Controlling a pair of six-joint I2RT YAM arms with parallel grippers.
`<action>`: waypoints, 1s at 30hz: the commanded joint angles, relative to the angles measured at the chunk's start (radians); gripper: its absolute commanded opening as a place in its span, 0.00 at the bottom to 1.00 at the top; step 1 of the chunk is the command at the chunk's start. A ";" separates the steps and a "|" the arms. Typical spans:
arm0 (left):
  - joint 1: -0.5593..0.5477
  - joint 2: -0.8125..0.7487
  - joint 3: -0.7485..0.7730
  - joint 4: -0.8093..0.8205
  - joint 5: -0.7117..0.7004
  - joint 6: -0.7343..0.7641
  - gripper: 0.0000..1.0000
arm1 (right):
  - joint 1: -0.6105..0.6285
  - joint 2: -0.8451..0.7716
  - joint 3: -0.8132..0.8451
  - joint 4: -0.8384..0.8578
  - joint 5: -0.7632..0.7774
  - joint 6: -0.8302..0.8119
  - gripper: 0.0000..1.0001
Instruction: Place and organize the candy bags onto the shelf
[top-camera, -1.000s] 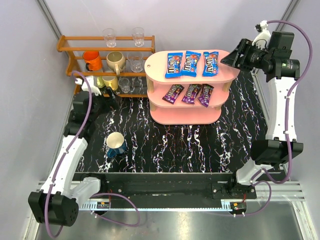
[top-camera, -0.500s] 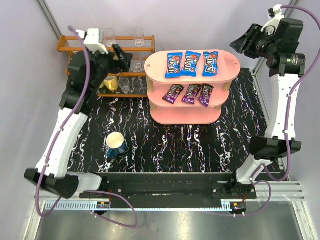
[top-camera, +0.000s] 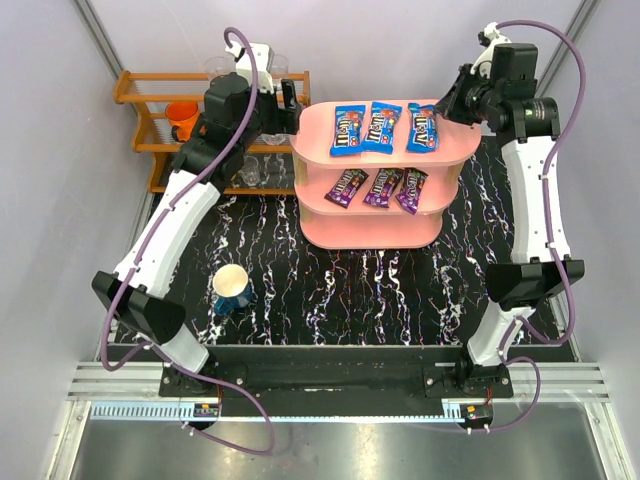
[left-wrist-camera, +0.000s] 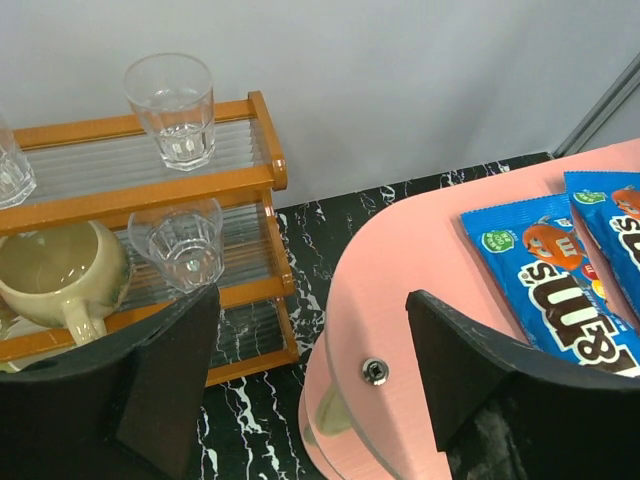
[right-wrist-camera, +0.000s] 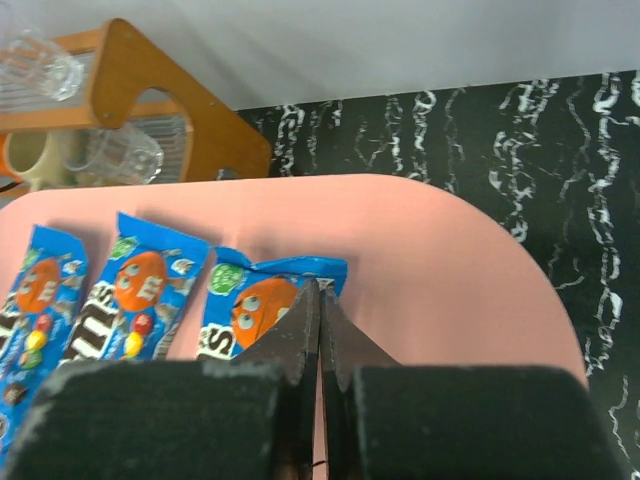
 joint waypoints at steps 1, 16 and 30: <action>-0.029 0.021 0.091 0.003 -0.052 0.051 0.79 | 0.009 -0.010 -0.001 0.000 0.117 -0.016 0.00; -0.049 0.039 0.074 0.005 -0.072 0.074 0.79 | 0.014 -0.076 -0.127 0.072 0.084 -0.005 0.00; -0.076 -0.006 -0.043 0.035 -0.037 0.065 0.72 | 0.055 -0.138 -0.174 0.083 0.097 0.001 0.00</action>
